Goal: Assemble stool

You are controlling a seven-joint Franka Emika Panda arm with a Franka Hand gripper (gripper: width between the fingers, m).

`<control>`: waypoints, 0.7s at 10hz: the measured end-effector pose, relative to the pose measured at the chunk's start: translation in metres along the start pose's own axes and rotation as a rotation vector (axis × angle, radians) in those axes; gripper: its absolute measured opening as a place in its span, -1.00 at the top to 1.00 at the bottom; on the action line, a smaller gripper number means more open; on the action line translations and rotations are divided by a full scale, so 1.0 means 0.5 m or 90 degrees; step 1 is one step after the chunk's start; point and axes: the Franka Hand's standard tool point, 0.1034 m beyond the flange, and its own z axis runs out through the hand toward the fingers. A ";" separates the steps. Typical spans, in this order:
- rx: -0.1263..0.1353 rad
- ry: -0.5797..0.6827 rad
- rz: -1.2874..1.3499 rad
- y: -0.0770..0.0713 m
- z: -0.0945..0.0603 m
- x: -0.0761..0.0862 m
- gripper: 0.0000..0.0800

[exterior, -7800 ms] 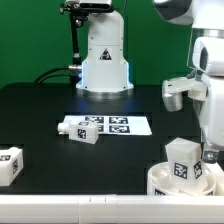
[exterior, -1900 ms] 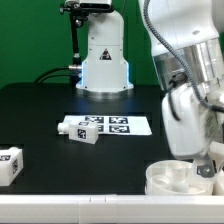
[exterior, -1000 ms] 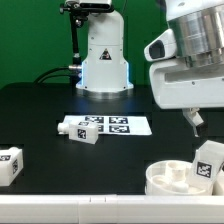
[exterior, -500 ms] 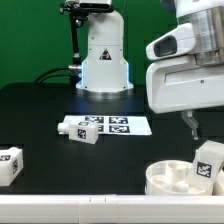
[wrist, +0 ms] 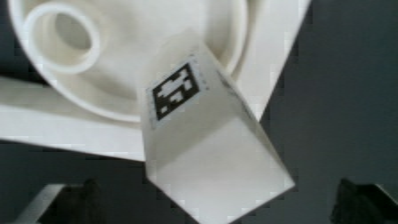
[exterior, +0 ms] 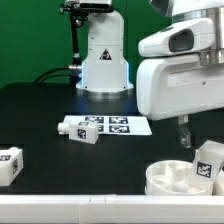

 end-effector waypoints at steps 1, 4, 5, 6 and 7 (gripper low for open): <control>0.000 0.000 -0.012 0.000 0.000 0.000 -0.62; 0.000 -0.001 -0.027 0.001 0.001 -0.001 -0.62; 0.000 -0.001 -0.027 0.001 0.001 -0.001 -0.62; 0.000 -0.001 -0.027 0.002 0.002 -0.001 -0.62; 0.000 -0.001 -0.027 0.002 0.002 -0.001 -0.62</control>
Offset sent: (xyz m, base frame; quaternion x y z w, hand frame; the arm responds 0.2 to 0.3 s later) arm 0.0000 0.0000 0.0000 0.0000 0.0000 0.0000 1.0000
